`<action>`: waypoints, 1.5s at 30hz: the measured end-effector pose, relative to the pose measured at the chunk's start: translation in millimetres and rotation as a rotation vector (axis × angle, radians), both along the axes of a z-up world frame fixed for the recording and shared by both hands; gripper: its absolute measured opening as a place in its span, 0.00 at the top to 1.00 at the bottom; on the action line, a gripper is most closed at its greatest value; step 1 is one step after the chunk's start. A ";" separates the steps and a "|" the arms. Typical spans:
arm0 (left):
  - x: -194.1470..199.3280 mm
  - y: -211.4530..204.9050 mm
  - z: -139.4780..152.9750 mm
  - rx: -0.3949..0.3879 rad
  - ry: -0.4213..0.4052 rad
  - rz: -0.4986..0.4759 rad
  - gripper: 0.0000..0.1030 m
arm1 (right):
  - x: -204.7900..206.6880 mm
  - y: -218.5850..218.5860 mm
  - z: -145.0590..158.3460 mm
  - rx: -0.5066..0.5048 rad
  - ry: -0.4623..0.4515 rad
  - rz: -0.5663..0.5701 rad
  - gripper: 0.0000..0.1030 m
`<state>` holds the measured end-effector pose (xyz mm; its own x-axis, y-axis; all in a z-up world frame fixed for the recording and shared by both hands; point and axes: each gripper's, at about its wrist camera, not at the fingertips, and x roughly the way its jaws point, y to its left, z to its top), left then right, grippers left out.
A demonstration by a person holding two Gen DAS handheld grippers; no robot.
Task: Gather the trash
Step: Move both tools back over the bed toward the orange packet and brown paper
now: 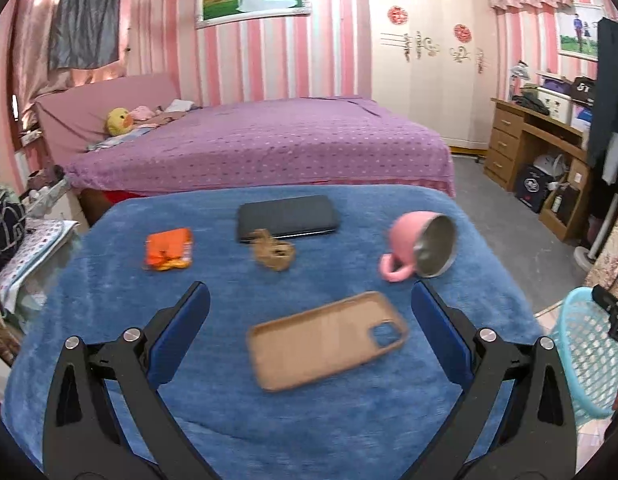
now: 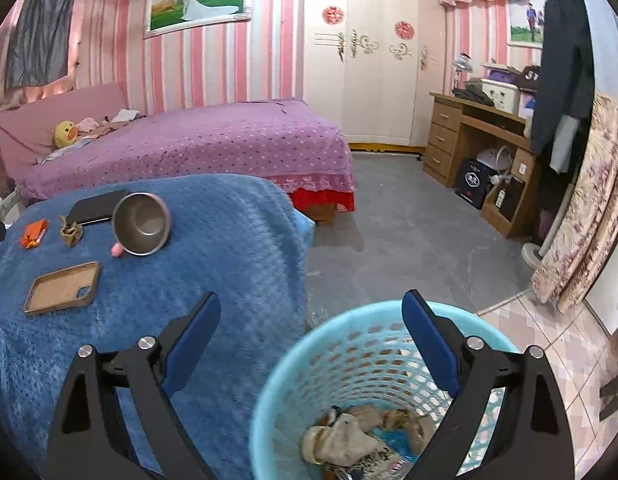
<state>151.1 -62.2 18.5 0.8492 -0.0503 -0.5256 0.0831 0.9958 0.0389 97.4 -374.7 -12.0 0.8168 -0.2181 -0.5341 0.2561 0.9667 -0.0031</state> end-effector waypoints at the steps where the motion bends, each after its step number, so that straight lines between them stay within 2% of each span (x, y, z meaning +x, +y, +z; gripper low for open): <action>1: 1.1 12.4 -0.9 0.009 -0.002 0.017 0.05 | 2.1 3.0 -0.1 0.002 -0.001 0.005 0.12; 4: 4.8 40.9 -3.7 0.032 -0.003 0.062 0.06 | 10.2 18.1 -3.2 0.010 0.009 0.025 0.12; 11: 15.0 104.5 -9.6 0.026 0.020 0.151 0.06 | 27.8 51.3 -11.5 0.028 0.030 0.078 0.12; 16: 21.9 140.7 -8.7 0.034 0.029 0.187 0.06 | 38.6 83.1 -7.2 0.018 0.022 0.124 0.12; 19: 24.2 162.5 -1.5 0.068 0.012 0.216 0.06 | 47.5 99.5 -3.6 0.025 0.023 0.153 0.12; 30: 48.1 238.5 29.5 -0.025 0.004 0.293 0.06 | 116.9 188.9 16.0 -0.005 0.033 0.300 0.12; 33: 64.1 246.8 30.9 -0.005 0.013 0.307 0.06 | 143.6 215.8 18.2 -0.015 0.047 0.347 0.12; 39: 83.0 257.5 14.7 -0.032 0.045 0.317 0.06 | 191.6 266.1 3.0 -0.070 0.072 0.455 0.12; 44: 100.3 264.7 -17.0 -0.059 0.113 0.339 0.06 | 231.5 294.9 -22.3 -0.035 0.158 0.514 0.14; 45: 103.9 265.4 -22.3 -0.064 0.129 0.339 0.06 | 237.7 300.1 -27.6 -0.036 0.177 0.525 0.18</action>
<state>255.0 203.2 -3.7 0.7502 0.1867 -0.6344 -0.2523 0.9676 -0.0136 335.0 -74.7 -39.6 0.7193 0.1733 -0.6728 -0.2673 0.9629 -0.0378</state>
